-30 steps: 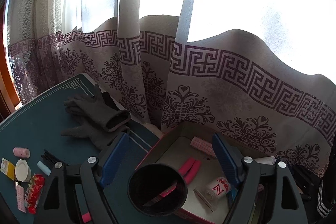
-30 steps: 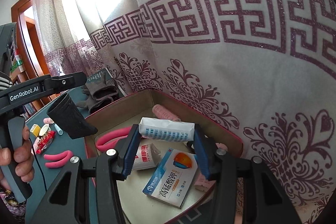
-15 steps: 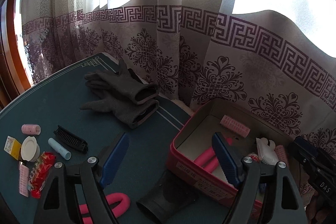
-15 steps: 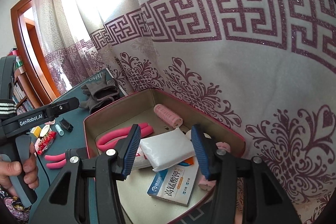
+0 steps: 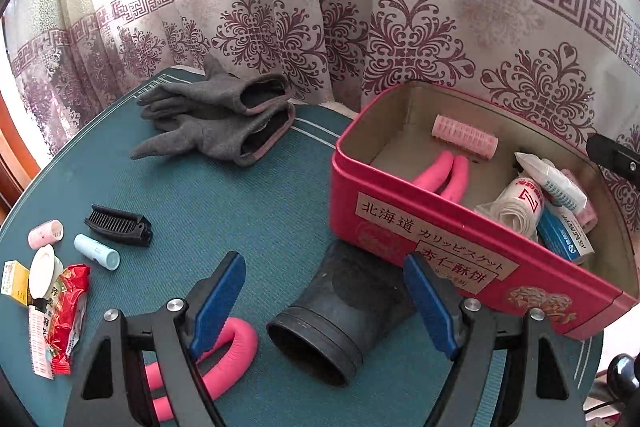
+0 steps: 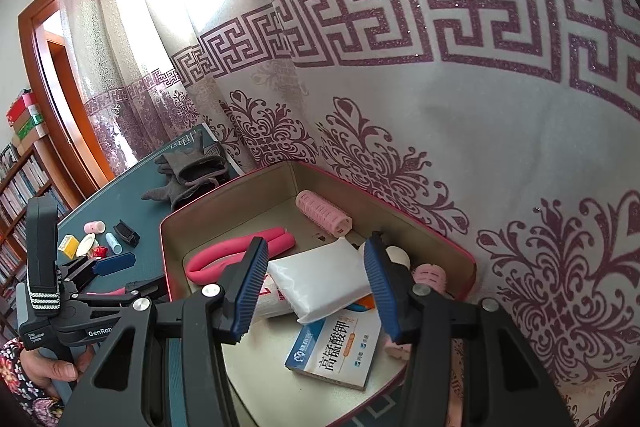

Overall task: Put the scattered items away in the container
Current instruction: 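Carry the black nozzle to the tin and release it inside with the left gripper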

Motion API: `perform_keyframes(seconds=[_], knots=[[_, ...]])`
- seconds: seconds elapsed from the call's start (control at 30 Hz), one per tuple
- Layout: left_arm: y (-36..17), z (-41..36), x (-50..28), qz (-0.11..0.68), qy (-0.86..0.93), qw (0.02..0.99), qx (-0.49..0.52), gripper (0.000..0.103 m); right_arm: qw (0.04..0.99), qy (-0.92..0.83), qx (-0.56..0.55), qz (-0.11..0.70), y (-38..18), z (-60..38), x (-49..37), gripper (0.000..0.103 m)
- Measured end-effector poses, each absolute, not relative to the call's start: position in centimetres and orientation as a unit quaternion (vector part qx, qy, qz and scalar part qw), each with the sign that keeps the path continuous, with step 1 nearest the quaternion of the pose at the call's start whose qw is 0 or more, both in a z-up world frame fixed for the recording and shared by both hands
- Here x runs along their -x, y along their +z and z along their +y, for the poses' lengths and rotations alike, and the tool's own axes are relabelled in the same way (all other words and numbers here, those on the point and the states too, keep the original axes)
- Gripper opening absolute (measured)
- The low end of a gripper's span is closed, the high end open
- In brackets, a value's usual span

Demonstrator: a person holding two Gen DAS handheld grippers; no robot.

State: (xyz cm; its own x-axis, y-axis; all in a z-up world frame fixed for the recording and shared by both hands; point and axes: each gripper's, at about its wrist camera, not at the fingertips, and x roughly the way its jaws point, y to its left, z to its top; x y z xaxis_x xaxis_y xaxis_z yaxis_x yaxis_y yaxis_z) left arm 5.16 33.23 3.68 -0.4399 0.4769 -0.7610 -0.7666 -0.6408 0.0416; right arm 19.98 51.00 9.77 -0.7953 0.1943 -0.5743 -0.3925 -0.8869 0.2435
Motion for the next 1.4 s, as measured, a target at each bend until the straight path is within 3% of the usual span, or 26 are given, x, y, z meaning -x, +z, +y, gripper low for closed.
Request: perform_keyframes(seconds=[0.3,0.37,0.5,0.67,1.07,1.2,1.4], knots=[[2.4,32.7,-5.0,0.201,0.802,0.426,0.368,0.083,0.154,0.93,0.286,0.172,9.6,50.4,-19.4,0.054],[2.4,32.7,-4.8,0.189,0.796,0.437,0.374,0.069,0.154,0.93,0.287,0.171,9.6,50.2,-19.4,0.054],[2.6,32.5,-5.2,0.185,0.798,0.435,0.375,0.064,0.154,0.931,0.285,0.165,9.7,49.9,-19.4,0.054],[4.4,30.7,-5.5,0.143,0.813,0.426,0.37,0.049,0.158,0.932,0.281,0.166,9.9,49.9,-19.4,0.054],[4.3,29.6,-6.3,0.154,0.835,0.393,0.353,0.049,0.152,0.931,0.281,0.176,9.6,49.9,-19.7,0.054],[3.4,30.4,-6.6,0.169,0.84,0.375,0.355,0.058,0.153,0.929,0.283,0.183,9.5,50.2,-19.9,0.054],[2.5,31.1,-7.2,0.189,0.833,0.38,0.356,0.059,0.155,0.93,0.277,0.187,9.5,50.4,-20.2,0.06]])
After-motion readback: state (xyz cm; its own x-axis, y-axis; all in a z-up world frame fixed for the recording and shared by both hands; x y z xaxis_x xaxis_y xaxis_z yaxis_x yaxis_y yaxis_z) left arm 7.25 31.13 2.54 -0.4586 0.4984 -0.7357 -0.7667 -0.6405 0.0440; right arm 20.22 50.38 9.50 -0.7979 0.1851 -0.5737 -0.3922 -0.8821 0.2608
